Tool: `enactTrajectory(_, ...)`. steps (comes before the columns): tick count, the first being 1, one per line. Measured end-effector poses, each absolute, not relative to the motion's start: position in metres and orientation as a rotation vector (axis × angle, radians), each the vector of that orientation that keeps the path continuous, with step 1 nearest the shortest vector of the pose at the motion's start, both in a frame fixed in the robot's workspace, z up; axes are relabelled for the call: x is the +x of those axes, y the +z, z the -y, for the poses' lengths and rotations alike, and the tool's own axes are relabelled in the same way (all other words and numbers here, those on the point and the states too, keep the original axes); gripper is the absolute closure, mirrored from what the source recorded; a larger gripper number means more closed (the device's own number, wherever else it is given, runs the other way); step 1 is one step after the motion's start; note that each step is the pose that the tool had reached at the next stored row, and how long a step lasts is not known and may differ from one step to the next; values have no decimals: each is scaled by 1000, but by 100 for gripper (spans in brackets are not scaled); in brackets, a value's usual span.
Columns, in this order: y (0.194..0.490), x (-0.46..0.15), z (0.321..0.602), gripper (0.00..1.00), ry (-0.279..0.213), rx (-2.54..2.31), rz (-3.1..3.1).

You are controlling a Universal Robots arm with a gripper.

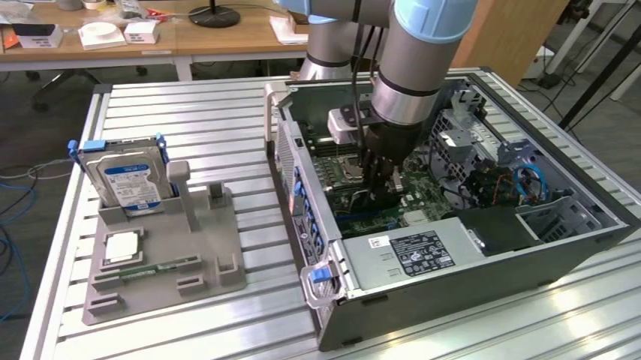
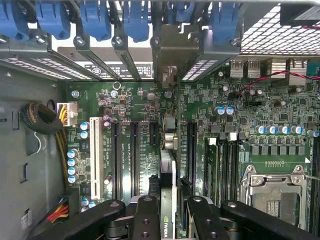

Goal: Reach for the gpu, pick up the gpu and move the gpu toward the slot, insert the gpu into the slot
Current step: 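Insert the gpu into the slot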

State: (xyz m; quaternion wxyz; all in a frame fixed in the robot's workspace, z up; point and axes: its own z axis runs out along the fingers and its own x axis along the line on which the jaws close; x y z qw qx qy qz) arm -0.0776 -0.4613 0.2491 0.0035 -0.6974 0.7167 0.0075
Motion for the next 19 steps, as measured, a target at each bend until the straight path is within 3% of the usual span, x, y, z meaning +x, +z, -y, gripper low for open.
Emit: enactTrajectory(19,251,-78,461,74,24,-2186,-2246)
